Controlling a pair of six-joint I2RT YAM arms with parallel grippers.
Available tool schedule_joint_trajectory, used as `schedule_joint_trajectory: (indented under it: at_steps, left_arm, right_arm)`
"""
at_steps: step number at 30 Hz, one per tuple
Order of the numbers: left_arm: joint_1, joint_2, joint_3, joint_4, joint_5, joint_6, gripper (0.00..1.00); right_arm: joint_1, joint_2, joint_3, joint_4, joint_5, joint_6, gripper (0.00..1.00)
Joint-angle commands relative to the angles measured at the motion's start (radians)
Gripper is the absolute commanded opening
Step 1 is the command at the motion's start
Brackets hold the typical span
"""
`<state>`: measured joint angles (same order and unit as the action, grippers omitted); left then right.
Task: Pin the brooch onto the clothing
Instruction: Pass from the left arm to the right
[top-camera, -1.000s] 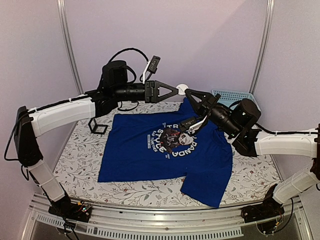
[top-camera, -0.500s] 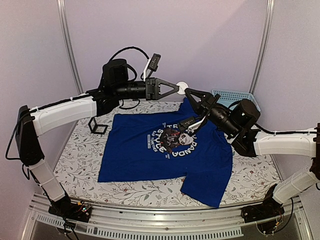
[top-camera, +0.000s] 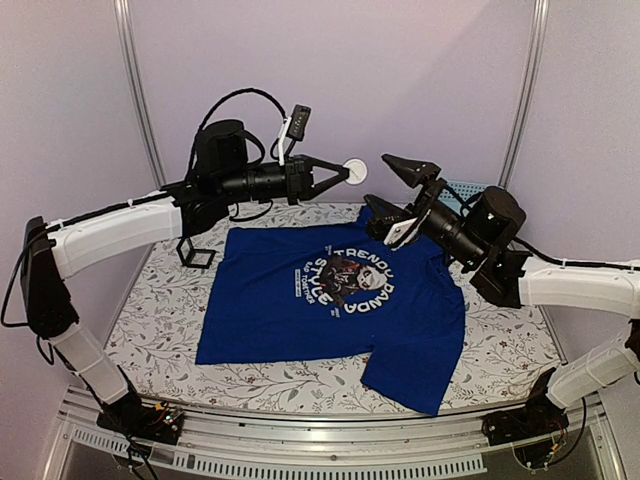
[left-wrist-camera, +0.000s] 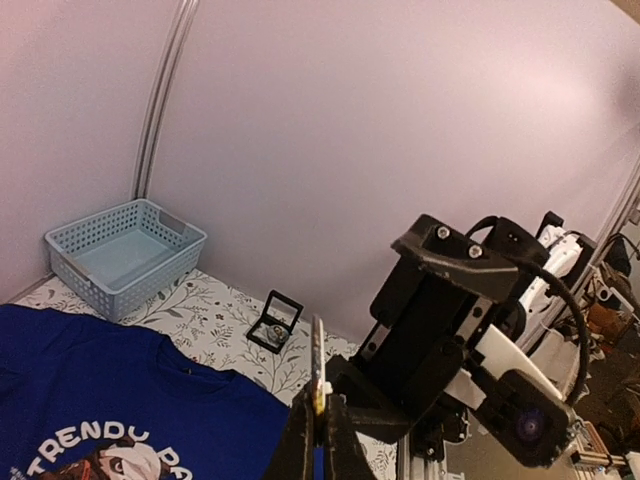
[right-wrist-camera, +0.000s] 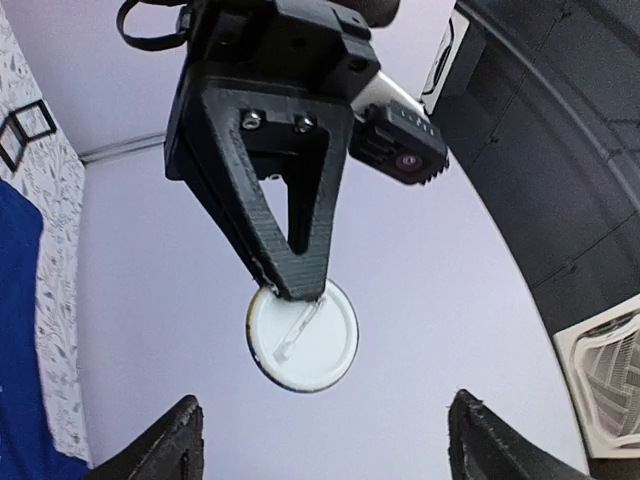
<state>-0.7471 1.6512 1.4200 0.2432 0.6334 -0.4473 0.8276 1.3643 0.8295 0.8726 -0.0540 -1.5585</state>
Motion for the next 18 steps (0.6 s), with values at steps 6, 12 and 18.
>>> schedule_joint_trajectory:
  at_steps: [6, 12, 18]
  left_arm:
    - [-0.062, -0.124, -0.164, 0.172, -0.111, 0.171, 0.0]
    - [-0.086, -0.133, -0.199, 0.241, -0.108, 0.187, 0.0]
    - [-0.092, -0.139, -0.211, 0.264, -0.103, 0.181, 0.0]
  right_arm:
    - [-0.232, -0.125, 0.305, -0.561, -0.535, 1.436, 0.84]
    - [-0.236, -0.028, 0.36, -0.5, -0.691, 1.862, 0.59]
    - [-0.214, -0.002, 0.329, -0.44, -0.705, 1.931, 0.5]
